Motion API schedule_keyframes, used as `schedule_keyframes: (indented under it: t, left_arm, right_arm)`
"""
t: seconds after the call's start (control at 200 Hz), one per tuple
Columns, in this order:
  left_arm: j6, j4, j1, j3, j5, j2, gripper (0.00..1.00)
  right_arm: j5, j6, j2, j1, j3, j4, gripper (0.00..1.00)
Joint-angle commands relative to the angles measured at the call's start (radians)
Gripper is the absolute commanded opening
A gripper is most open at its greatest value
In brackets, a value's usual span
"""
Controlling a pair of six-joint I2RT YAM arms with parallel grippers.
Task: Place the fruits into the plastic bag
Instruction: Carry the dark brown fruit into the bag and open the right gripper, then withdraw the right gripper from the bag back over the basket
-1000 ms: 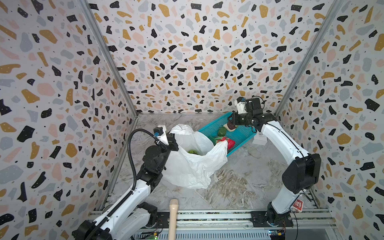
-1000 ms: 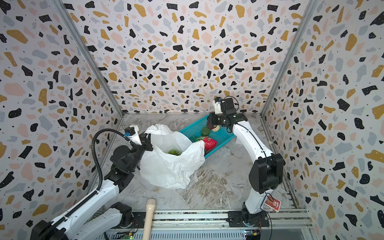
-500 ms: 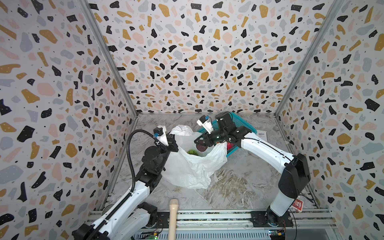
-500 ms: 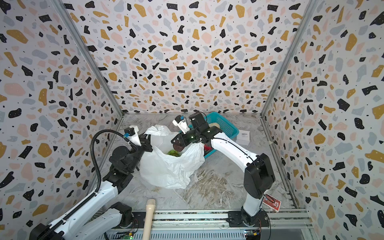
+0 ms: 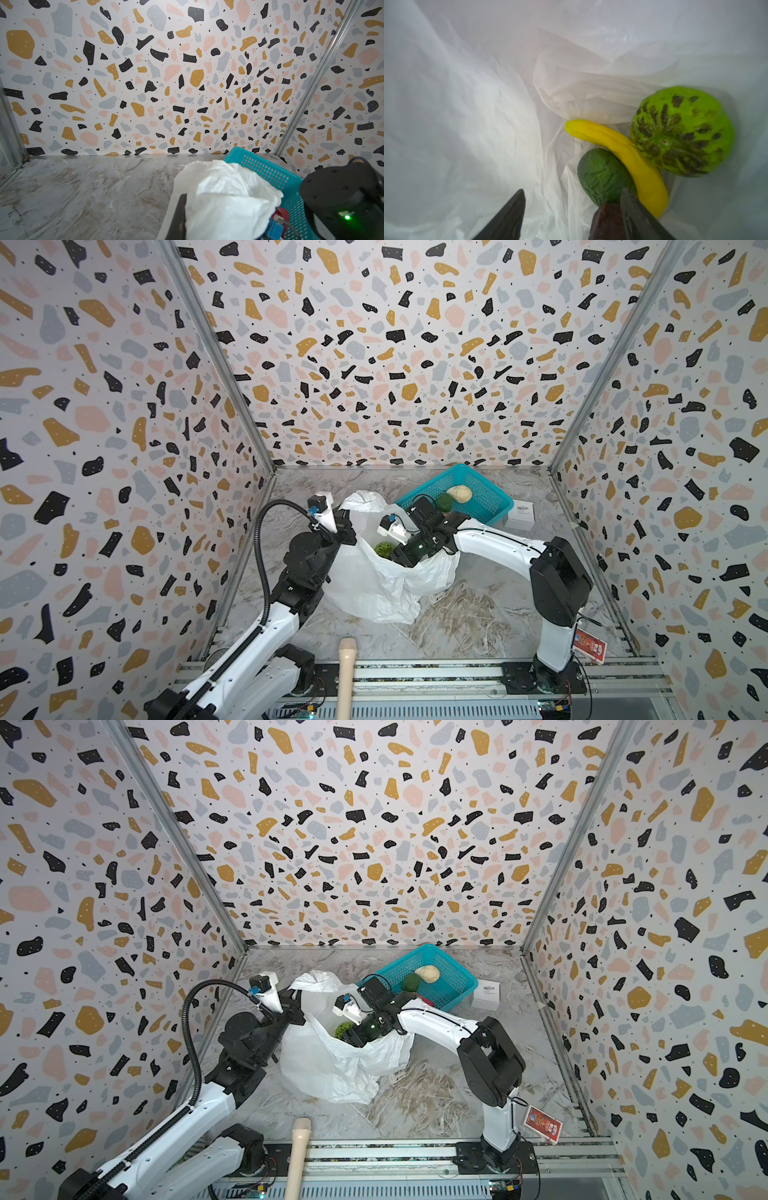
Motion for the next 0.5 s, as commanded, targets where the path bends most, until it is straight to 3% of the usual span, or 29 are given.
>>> schedule_keyframes:
  t: [0.0, 0.29, 0.496]
  left_arm:
    - [0.021, 0.027, 0.004, 0.006, 0.021, -0.015, 0.0]
    - [0.027, 0.026, 0.004, -0.009, 0.029, -0.027, 0.0]
    - [0.033, 0.018, 0.004, -0.008, 0.02, -0.028, 0.0]
  right_arm:
    - [0.03, 0.011, -0.123, -0.034, 0.047, 0.045, 0.81]
    - [0.123, 0.1, -0.276, -0.149, -0.003, 0.181, 0.81]
    - [0.275, 0.314, -0.351, -0.3, -0.11, 0.361, 0.81]
